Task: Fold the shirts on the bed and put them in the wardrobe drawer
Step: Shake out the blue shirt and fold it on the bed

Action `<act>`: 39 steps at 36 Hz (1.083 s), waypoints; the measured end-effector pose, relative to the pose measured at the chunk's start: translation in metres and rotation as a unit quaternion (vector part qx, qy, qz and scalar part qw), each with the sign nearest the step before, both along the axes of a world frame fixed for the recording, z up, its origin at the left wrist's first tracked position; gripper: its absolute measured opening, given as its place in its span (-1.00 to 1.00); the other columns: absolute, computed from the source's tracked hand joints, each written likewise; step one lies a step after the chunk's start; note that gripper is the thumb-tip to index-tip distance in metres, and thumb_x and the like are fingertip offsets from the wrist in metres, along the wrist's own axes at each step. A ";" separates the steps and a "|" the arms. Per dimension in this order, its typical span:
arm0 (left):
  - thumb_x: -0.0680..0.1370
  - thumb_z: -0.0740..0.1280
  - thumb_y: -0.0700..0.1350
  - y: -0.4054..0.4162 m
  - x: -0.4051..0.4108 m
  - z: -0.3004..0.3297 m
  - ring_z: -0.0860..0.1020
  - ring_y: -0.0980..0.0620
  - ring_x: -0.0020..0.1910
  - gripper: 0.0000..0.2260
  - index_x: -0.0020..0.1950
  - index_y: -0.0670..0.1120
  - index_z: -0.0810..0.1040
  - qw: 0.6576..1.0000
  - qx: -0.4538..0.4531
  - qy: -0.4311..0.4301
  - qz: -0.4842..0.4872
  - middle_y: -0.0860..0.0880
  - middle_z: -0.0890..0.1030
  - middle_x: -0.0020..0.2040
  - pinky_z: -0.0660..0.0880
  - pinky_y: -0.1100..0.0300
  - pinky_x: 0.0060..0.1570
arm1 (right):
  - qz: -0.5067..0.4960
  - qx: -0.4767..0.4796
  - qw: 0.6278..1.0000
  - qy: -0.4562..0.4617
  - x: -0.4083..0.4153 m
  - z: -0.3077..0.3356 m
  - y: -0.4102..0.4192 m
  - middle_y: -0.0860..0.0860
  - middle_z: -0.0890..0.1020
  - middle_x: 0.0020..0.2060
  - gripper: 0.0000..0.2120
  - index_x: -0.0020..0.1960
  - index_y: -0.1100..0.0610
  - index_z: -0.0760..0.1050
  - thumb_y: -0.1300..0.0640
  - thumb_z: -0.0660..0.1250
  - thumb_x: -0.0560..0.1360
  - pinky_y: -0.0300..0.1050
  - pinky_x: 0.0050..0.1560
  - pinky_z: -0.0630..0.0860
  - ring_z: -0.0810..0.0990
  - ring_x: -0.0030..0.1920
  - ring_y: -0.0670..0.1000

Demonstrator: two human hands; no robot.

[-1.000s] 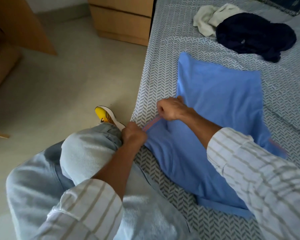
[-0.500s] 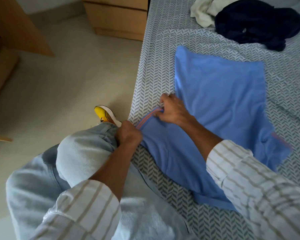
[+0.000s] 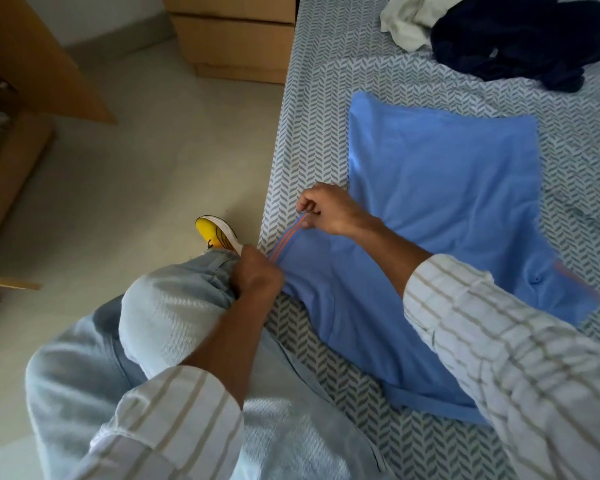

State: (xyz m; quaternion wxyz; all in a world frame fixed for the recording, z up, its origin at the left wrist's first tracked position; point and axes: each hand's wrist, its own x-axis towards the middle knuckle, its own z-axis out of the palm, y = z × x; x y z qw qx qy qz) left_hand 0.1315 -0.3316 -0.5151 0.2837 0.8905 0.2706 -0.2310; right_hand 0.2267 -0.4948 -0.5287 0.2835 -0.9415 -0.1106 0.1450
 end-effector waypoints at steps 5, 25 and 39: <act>0.56 0.31 -0.25 0.000 0.004 -0.003 0.54 -0.31 0.22 -0.69 0.30 -0.20 0.43 0.999 0.027 -0.024 0.008 -0.28 0.56 0.21 0.50 -0.08 0.13 | -0.010 -0.017 0.996 -0.090 -0.007 -0.008 -0.002 0.08 0.64 -0.02 -0.71 0.05 0.11 0.62 0.16 0.57 0.35 -0.07 0.09 0.50 0.64 0.01 0.12; 0.57 0.32 -0.22 -0.010 0.009 0.004 0.55 -0.30 0.19 -0.82 0.16 -0.21 0.52 0.991 0.068 -0.106 -0.036 -0.28 0.59 0.16 0.48 -0.04 0.09 | 0.114 0.012 0.991 -0.073 -0.230 -0.020 -0.035 0.15 0.59 -0.27 -0.78 -0.05 0.12 0.46 0.02 0.26 0.37 -0.07 -0.41 0.47 0.59 -0.31 0.22; 0.33 0.36 -0.24 -0.033 -0.013 -0.003 0.46 -0.34 0.11 -0.61 0.16 -0.18 0.48 0.905 0.233 -0.246 -0.258 -0.30 0.50 0.09 0.46 -0.16 0.02 | -0.098 0.111 0.977 -0.151 -0.231 -0.006 -0.087 0.01 0.69 -0.15 -0.77 0.12 0.11 0.62 0.04 0.34 0.54 -0.13 -0.05 0.55 0.61 -0.14 -0.05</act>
